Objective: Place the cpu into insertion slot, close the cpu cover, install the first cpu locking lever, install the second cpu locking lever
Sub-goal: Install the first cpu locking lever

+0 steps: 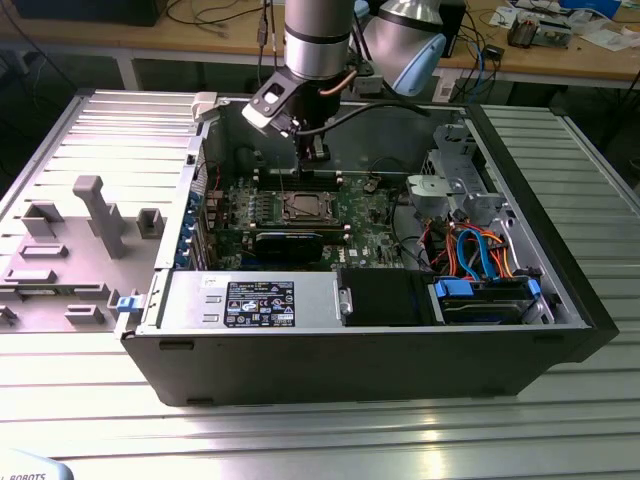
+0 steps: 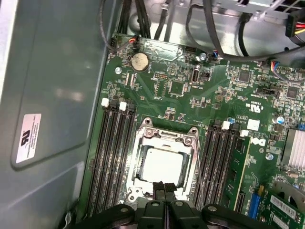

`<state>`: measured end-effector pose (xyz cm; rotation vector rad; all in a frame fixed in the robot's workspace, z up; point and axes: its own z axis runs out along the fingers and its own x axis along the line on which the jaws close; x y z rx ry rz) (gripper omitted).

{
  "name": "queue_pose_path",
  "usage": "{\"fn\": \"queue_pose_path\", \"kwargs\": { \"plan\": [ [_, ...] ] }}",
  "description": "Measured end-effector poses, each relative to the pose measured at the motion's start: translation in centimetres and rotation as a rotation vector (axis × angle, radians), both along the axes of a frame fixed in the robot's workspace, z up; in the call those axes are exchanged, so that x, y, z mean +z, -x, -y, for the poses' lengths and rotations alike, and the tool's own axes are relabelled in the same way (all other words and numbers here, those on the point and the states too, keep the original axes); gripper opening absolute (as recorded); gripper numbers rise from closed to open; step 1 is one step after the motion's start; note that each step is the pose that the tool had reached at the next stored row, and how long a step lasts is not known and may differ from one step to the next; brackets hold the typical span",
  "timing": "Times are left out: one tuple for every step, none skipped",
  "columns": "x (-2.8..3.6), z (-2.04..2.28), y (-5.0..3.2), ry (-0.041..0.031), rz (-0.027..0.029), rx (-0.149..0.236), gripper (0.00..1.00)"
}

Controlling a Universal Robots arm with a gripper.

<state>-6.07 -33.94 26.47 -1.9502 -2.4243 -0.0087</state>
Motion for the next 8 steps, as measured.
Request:
{"fn": "queue_pose_path", "kwargs": {
  "plan": [
    [0.00,0.00,0.00,0.0000,0.0000,0.009,0.11],
    [0.00,0.01,0.00,0.0000,0.0001,0.017,0.11],
    [0.00,0.01,0.00,0.0000,0.0001,0.028,0.11],
    [0.00,0.01,0.00,0.0000,0.0001,0.037,0.11],
    [0.00,0.01,0.00,0.0000,0.0001,0.046,0.11],
    [0.00,0.01,0.00,0.0000,0.0001,0.055,0.11],
    [0.00,0.01,0.00,0.0000,0.0001,0.071,0.11],
    [0.00,0.01,0.00,-0.0001,0.0002,0.080,0.11]
  ]
}}
